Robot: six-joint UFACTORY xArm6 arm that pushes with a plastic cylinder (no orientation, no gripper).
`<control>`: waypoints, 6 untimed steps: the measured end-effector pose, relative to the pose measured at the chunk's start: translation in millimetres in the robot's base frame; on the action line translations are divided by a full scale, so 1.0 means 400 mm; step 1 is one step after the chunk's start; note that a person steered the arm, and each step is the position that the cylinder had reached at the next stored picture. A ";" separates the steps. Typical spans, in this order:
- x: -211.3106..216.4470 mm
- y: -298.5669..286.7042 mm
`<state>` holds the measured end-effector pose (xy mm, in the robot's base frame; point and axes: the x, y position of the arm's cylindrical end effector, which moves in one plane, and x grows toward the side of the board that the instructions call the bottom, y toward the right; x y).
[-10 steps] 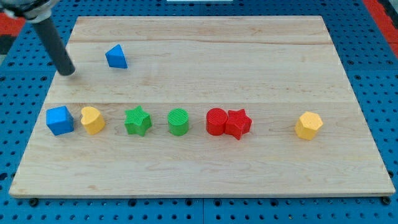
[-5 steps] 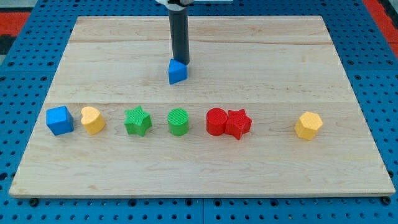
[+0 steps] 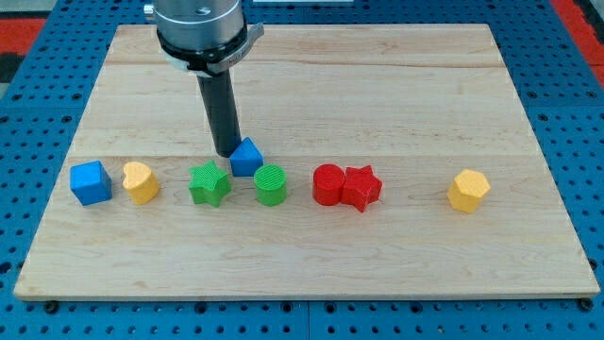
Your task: Push the blue triangle into the yellow hexagon
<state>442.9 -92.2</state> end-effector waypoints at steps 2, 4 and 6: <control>0.011 0.001; 0.135 -0.002; 0.075 0.015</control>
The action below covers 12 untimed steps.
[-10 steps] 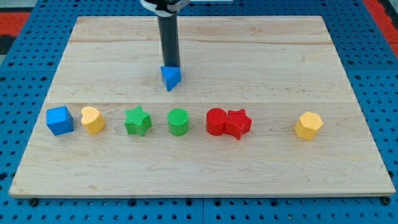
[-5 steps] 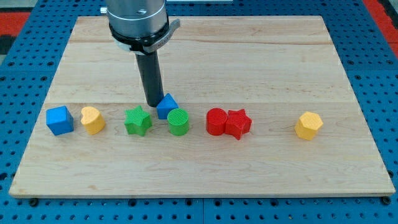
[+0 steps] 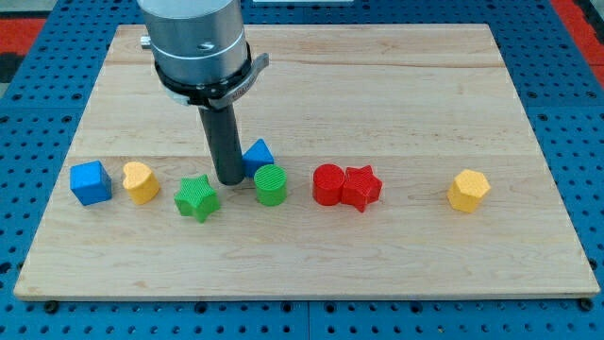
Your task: Push the blue triangle into the yellow hexagon
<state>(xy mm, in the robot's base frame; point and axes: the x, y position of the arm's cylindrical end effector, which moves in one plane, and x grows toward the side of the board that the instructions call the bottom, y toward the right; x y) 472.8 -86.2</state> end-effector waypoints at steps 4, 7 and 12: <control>-0.157 0.262; -0.229 0.437; -0.117 0.476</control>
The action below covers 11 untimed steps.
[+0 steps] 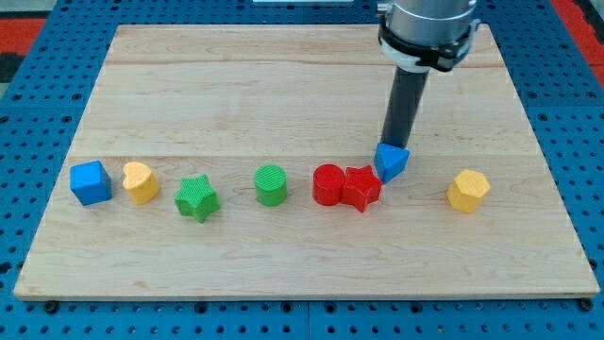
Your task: Push the blue triangle into the yellow hexagon
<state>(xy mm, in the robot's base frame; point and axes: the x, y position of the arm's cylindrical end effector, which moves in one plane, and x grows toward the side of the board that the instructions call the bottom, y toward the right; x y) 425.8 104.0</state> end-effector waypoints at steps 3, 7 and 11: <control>0.046 -0.072; 0.129 0.029; 0.065 0.088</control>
<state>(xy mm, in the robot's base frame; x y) 451.9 139.2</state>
